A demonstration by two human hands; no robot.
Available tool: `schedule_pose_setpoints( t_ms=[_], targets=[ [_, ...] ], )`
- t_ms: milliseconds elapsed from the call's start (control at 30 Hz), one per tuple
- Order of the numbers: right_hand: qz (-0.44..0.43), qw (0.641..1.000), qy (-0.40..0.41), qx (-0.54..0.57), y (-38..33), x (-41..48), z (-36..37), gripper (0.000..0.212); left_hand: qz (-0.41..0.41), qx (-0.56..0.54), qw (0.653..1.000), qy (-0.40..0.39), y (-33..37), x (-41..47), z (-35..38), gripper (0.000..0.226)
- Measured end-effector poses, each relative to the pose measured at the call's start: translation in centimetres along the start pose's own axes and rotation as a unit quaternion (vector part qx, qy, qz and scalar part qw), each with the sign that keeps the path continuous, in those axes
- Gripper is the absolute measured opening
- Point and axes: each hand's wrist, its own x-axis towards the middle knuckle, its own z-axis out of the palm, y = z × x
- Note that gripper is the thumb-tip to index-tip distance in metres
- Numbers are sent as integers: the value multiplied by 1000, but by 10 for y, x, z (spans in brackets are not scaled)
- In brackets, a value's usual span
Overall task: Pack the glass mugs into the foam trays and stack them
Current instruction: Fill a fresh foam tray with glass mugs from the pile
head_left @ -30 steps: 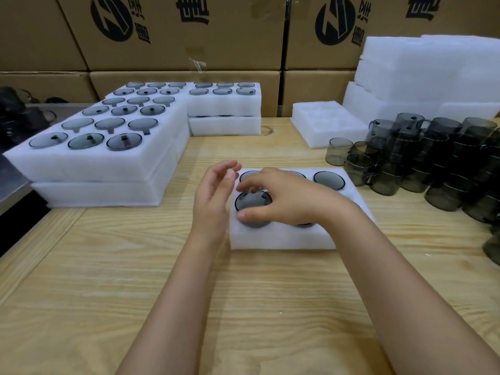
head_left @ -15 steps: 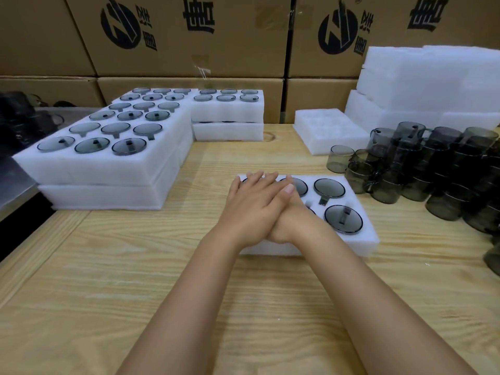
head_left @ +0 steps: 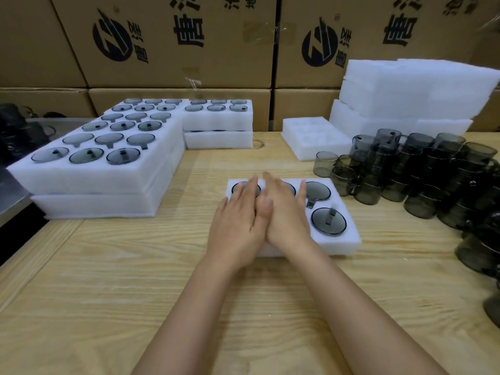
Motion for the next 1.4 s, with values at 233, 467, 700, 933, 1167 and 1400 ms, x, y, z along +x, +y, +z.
schedule_pose_setpoints(
  t_ms=[233, 467, 700, 933, 1167, 1400],
  targets=[
    [66, 988, 140, 24, 28, -10, -20, 37, -37, 183, 967, -171, 4, 13, -1, 90],
    [4, 973, -175, -151, 73, -44, -45, 96, 14, 210, 977, -16, 1, -6, 5, 77],
    [-30, 969, -156, -189, 67, -24, -24, 86, -19, 105, 976, 189, -17, -21, 2, 59],
    [-31, 972, -151, -177, 53, 49, 16, 90, -127, 74, 966, 214, -28, -12, 6, 60],
    [-39, 973, -142, -178, 30, 137, 62, 90, -198, 115, 970, 75, -41, -3, 19, 70],
    [-40, 972, -145, -179, 16, 195, 92, 92, -198, 147, 969, 13, -41, -1, 17, 61]
  ],
)
